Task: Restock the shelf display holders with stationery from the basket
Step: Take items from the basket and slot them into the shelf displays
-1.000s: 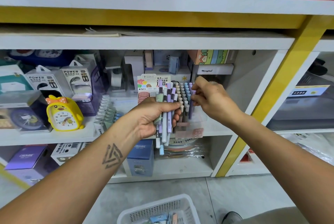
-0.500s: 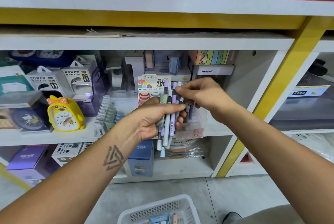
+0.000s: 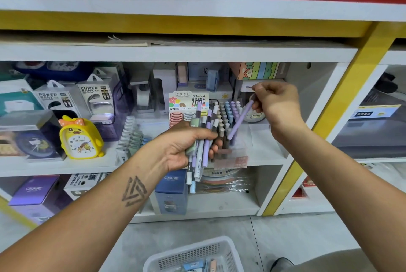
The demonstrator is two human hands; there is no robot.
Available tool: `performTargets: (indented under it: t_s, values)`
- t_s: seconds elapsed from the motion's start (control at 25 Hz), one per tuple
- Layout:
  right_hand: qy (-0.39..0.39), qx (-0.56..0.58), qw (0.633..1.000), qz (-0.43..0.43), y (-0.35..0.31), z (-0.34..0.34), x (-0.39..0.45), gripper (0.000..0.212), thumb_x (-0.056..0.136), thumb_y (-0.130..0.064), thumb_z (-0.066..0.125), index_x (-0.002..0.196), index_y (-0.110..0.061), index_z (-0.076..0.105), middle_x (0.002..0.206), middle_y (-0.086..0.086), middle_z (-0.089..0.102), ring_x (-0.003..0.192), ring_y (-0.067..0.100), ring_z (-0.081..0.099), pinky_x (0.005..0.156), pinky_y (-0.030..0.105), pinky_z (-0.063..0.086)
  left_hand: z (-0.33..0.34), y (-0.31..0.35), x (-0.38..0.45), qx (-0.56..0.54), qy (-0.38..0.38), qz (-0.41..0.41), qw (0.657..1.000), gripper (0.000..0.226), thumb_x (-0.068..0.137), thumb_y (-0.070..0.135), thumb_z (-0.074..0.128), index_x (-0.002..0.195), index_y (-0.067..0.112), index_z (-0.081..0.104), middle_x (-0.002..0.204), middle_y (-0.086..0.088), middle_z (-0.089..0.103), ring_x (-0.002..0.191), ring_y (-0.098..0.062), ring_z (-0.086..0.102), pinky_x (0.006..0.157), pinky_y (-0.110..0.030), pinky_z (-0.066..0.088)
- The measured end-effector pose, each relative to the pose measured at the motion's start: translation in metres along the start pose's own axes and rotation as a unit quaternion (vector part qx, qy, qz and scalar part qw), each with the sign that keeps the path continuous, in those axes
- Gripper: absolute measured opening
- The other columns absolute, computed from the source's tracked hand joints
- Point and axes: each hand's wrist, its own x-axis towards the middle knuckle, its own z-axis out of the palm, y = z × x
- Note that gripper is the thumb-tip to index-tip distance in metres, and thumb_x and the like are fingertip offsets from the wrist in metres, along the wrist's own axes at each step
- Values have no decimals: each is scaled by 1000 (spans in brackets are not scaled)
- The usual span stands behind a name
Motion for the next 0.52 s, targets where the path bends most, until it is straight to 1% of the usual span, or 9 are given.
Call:
performTargets:
  t_s: [0.04, 0.08, 0.16, 0.24, 0.28, 0.36, 0.48, 0.52]
  values:
    - [3, -29, 999, -19, 2, -3, 0, 17, 101, -11, 57, 102, 0, 70, 72, 9, 66, 53, 16, 57, 56, 28, 50, -1, 0, 1, -4, 15, 1, 1000, 6, 88, -2, 65, 92, -4, 69, 79, -19, 72, 59, -20, 68, 52, -26, 57]
    - [-9, -76, 996, -50, 3, -5, -2, 16, 100, -12, 57, 103, -2, 70, 76, 9, 68, 57, 17, 61, 60, 31, 53, -2, 0, 2, -8, 28, 3, 1000, 5, 87, -4, 65, 91, -4, 68, 78, -20, 72, 59, -21, 68, 51, -27, 57]
    - [-63, -191, 971, -128, 8, -8, -9, 13, 99, -13, 58, 103, -8, 69, 82, 8, 70, 69, 23, 67, 70, 37, 58, -2, 1, 3, -11, 43, 11, 999, 6, 85, -5, 67, 91, -5, 68, 79, -21, 72, 60, -23, 69, 52, -28, 57]
    - [-107, -255, 945, -176, 14, -7, -18, 8, 99, -16, 59, 103, -11, 64, 82, 7, 69, 73, 24, 67, 74, 44, 60, -1, 0, 4, -10, 44, 14, 999, 8, 83, -6, 68, 91, -5, 69, 79, -21, 72, 60, -23, 69, 52, -28, 57]
    - [-110, -258, 941, -189, 16, -6, -21, 5, 99, -16, 59, 102, -13, 61, 80, 6, 68, 73, 24, 67, 73, 46, 59, 0, 0, 5, -10, 43, 13, 999, 8, 83, -6, 68, 90, -5, 70, 79, -21, 72, 59, -23, 69, 52, -28, 57]
    - [-82, -228, 949, -202, 15, -5, -20, 5, 98, -17, 61, 101, -14, 59, 78, 4, 68, 72, 22, 67, 70, 45, 58, 2, 0, 6, -13, 40, 11, 999, 6, 83, -5, 67, 89, -4, 70, 78, -20, 72, 58, -22, 69, 52, -28, 58]
    - [-17, -156, 963, -218, 9, -10, -15, 9, 98, -20, 62, 104, -18, 56, 76, 1, 68, 67, 12, 68, 62, 35, 57, 4, 0, 7, -16, 39, 8, 999, 5, 84, -5, 67, 88, -5, 70, 76, -19, 72, 58, -21, 68, 53, -27, 58]
    - [-13, -156, 961, -228, 9, -11, -14, 9, 98, -21, 62, 104, -18, 56, 76, 0, 68, 66, 8, 68, 61, 33, 57, 4, 0, 7, -16, 38, 5, 999, 5, 84, -5, 67, 88, -5, 70, 76, -18, 72, 58, -21, 68, 53, -27, 58]
